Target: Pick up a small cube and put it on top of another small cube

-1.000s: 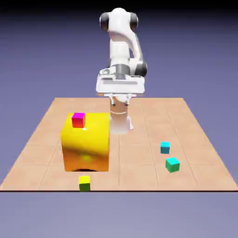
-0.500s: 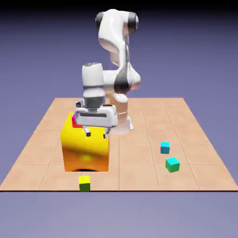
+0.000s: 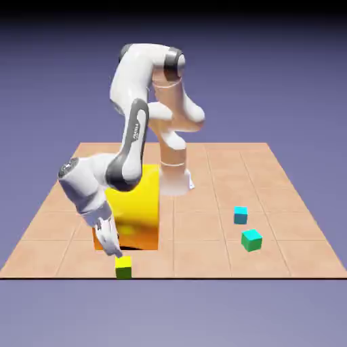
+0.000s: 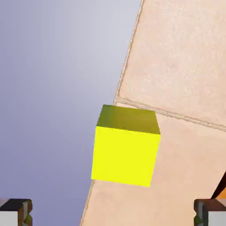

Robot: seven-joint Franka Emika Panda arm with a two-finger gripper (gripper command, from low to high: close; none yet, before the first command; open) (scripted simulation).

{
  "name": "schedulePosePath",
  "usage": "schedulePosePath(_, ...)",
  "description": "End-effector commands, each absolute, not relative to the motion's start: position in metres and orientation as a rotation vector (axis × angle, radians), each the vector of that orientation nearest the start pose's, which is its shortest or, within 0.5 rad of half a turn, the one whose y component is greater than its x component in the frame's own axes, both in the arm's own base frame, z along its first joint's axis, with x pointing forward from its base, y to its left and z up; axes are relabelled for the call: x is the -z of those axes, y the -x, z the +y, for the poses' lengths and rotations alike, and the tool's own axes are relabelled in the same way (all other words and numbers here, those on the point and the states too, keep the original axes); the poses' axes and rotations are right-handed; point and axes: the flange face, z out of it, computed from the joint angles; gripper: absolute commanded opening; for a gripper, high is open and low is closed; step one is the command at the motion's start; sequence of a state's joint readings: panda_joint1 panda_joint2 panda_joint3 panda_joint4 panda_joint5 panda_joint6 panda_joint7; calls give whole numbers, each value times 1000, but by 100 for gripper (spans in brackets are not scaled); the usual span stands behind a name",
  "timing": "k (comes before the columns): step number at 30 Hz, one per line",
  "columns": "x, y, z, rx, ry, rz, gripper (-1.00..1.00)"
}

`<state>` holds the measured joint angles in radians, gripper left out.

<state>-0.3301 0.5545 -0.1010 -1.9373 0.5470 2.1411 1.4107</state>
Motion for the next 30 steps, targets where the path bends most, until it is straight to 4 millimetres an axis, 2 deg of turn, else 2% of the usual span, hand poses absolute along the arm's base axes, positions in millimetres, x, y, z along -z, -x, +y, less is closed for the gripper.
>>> schedulePosePath(1,-176,-541,-224,-675,1302,2607,0)
schedulePosePath(4,-113,-538,-202,-675,1302,2607,0)
schedulePosePath(5,-111,-538,-201,-675,1302,2607,0)
schedulePosePath(6,-111,-538,-201,-675,1302,2607,-100)
schedulePosePath(7,-111,-538,-201,-675,1302,2607,-100)
schedulePosePath(10,-174,-541,-223,-675,1302,2607,-100)
schedulePosePath(13,-186,-552,-134,-701,1321,2568,-100)
schedulePosePath(16,-198,-546,-43,-725,1349,2540,-100)
schedulePosePath(19,-209,-525,42,-739,1387,2525,-100)
schedulePosePath(23,-222,-474,141,-733,1450,2521,-100)
schedulePosePath(26,-228,-423,199,-701,1504,2527,-100)
schedulePosePath(28,-228,-419,204,-697,1509,2528,-100)
schedulePosePath(30,-206,-418,212,-700,1509,2525,-100)
